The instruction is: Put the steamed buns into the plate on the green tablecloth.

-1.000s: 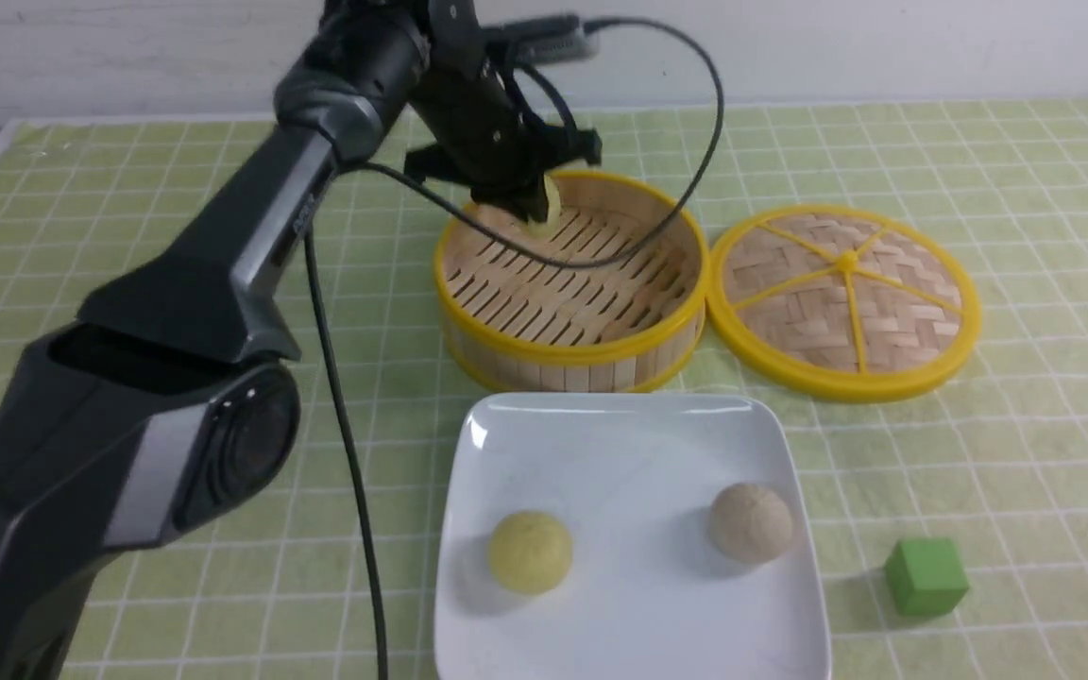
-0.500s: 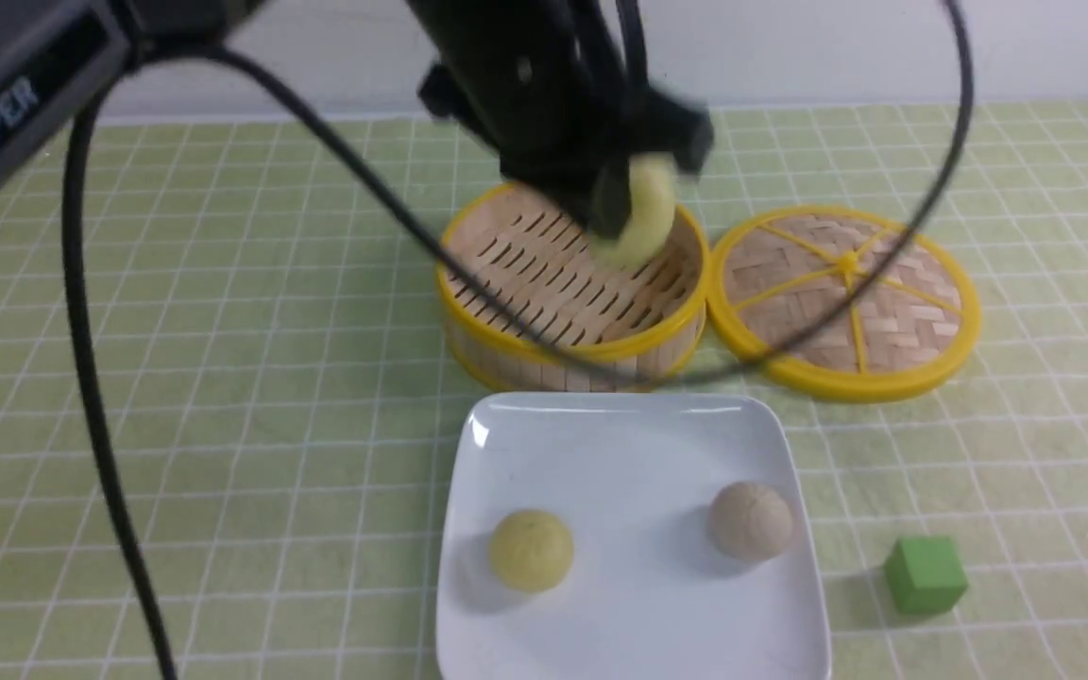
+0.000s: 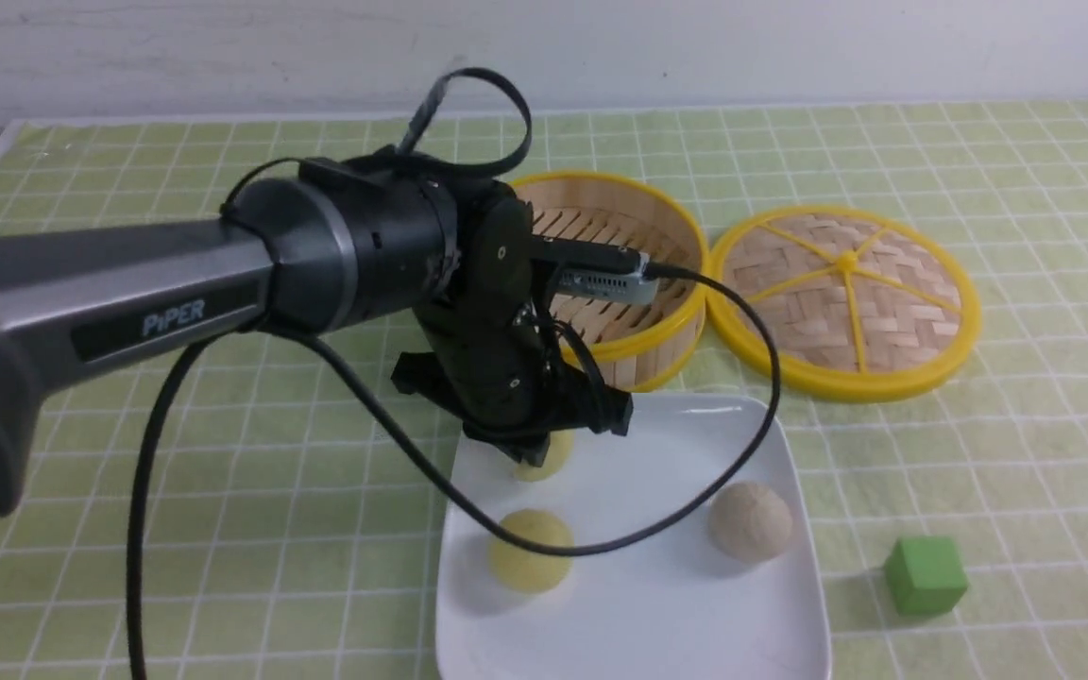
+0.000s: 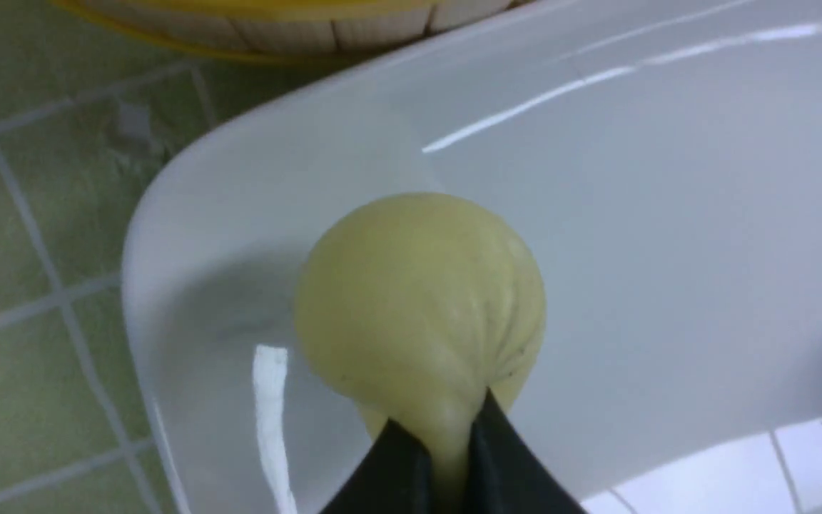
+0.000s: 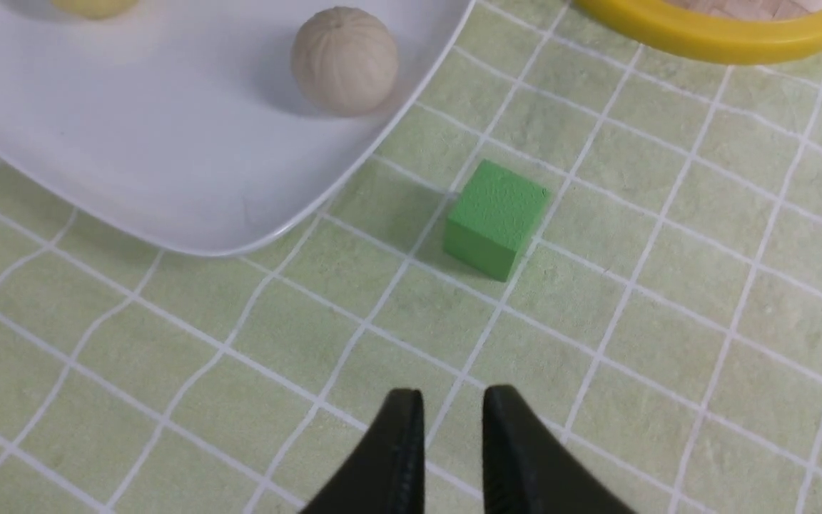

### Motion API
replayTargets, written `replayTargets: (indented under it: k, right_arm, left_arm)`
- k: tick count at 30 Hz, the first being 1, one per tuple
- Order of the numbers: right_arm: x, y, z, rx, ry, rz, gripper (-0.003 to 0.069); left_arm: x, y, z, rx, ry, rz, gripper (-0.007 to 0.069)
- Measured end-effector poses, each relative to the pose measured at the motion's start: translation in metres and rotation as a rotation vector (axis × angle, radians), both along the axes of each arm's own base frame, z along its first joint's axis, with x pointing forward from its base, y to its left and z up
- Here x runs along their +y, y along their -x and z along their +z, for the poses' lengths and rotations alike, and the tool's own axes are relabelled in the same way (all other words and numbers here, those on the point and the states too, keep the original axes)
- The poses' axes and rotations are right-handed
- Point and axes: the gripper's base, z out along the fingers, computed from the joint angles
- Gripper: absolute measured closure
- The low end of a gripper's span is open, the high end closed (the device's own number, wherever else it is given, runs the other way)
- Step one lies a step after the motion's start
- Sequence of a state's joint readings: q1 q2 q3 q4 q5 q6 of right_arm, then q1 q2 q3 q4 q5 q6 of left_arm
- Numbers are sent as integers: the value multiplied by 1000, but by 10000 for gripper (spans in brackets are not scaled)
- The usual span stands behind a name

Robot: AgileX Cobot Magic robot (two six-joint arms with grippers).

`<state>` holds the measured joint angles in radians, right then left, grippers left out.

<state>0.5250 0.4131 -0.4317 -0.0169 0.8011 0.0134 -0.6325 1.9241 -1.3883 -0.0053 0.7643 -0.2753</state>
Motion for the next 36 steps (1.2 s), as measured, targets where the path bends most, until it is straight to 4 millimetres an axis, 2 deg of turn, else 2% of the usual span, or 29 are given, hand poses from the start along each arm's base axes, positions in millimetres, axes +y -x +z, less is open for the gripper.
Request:
replayTargets:
  k: [5,8,12,13,14,16,20,25,29,33,36]
  right_arm:
    - [0,0,-1,4,-1,0,507]
    - [1,2,3,23,-15,3,511]
    - [-2,7,20,44,-6,4,575]
    - [-2,7,21,39,-9,4,581]
    - [-4,12,33,51,-4,5,634]
    - [-8,17,45,62,3,6,669]
    - [-16,33,64,58,-1,6,673]
    - [-26,49,64,-42,-112,-27,671]
    - [-23,45,49,-192,-254,-43,670]
    - [-11,31,30,-312,-401,-19,669]
    - [-8,30,28,-338,-414,6,669]
  left_arm:
    - [-2,-1,-11,40,1,30,543]
    - [-2,0,-8,60,-8,38,445]
    - [-3,-2,3,83,-24,39,272]
    - [-3,-2,4,85,-25,39,263]
    - [-4,-3,11,98,-35,38,192]
    - [-4,-4,21,111,-53,35,117]
    - [-3,-8,40,102,-99,26,50]
    - [-2,-12,58,72,-122,23,81]
    - [-3,-13,63,63,-115,24,166]
    - [-2,-13,63,67,-123,23,397]
    - [-2,-13,63,66,-126,15,503]
